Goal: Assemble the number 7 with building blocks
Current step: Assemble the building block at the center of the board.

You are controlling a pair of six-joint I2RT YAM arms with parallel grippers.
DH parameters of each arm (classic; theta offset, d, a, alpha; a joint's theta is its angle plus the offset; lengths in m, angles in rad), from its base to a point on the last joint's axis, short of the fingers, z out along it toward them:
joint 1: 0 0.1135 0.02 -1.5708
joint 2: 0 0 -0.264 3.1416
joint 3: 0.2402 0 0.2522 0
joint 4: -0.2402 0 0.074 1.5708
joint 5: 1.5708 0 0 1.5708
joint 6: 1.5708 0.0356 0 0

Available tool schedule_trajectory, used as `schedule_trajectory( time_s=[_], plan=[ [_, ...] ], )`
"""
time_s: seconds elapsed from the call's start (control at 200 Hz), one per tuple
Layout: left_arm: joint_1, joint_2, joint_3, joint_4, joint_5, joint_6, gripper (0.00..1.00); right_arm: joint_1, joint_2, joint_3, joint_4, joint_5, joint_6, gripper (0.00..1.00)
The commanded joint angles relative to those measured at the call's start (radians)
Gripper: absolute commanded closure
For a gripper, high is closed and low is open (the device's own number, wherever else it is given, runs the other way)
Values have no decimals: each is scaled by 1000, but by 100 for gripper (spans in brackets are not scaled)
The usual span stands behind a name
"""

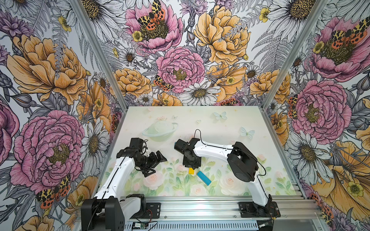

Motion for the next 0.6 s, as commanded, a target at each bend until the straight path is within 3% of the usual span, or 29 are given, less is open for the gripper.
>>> schedule_trajectory(
  time_s=[0.0, 0.055, 0.165, 0.335, 0.595],
  plan=[
    [12, -20, 2, -1, 25, 1, 1, -18, 75, -13, 58, 23, -3, 39],
    [12, -22, 0, -1, 27, 1, 1, -17, 69, -14, 58, 23, -4, 26],
    [12, -26, -5, -1, 25, -2, 1, -12, 45, -12, 58, 38, -8, 17],
    [11, -31, -9, -1, 23, -5, 1, 8, -45, -3, 55, 89, -17, 15],
    [12, -57, -15, -2, 15, -15, 1, 88, -311, -65, 29, 249, -86, 18]
  ],
)
